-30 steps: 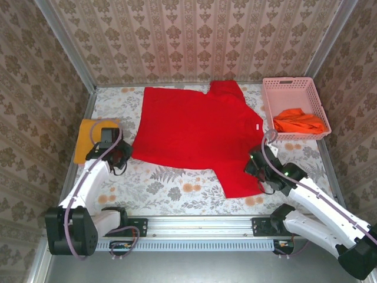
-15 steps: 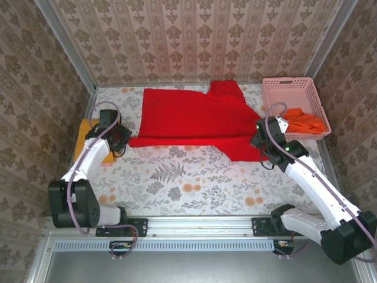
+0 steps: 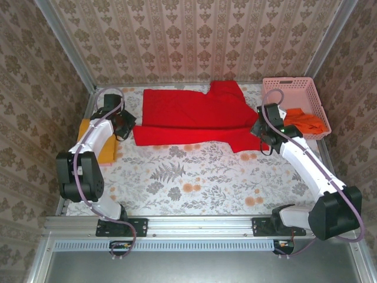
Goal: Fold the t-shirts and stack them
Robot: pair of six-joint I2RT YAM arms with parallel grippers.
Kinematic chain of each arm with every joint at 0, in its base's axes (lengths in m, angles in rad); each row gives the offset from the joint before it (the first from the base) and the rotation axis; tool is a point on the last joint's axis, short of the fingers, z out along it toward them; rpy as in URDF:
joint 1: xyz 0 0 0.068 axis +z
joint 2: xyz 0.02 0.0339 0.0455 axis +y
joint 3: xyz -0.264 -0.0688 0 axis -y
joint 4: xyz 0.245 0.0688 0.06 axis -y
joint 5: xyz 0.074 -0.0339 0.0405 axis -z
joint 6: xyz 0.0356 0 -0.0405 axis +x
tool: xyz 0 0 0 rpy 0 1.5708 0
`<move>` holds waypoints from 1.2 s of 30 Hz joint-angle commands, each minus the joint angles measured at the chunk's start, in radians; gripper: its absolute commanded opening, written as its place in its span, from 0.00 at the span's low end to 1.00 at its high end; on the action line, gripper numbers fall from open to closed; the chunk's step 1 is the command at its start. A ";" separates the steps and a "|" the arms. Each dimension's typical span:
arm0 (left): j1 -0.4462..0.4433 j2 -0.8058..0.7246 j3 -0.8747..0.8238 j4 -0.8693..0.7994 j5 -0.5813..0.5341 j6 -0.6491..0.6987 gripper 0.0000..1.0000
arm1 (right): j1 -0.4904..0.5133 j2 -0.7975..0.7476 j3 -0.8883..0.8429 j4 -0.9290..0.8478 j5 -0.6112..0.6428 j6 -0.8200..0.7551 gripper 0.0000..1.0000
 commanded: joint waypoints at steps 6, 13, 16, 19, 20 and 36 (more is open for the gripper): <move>0.008 -0.220 -0.241 -0.071 0.008 0.051 0.00 | 0.035 -0.314 -0.324 -0.072 -0.215 0.134 0.00; 0.062 -0.348 -0.304 -0.131 -0.001 0.071 0.00 | 0.039 -0.463 -0.287 -0.170 -0.258 0.134 0.00; 0.069 -0.351 -0.273 -0.155 0.010 0.084 0.00 | 0.039 -0.459 -0.223 -0.217 -0.250 0.106 0.00; 0.069 -0.358 -0.255 -0.155 0.025 0.083 0.00 | 0.040 -0.470 -0.206 -0.250 -0.211 0.122 0.00; 0.068 -0.358 -0.253 -0.150 0.029 0.083 0.00 | 0.038 -0.475 -0.218 -0.248 -0.198 0.134 0.00; -0.002 -0.002 -0.041 -0.057 0.052 0.100 0.00 | -0.002 -0.111 -0.211 -0.042 0.004 0.139 0.00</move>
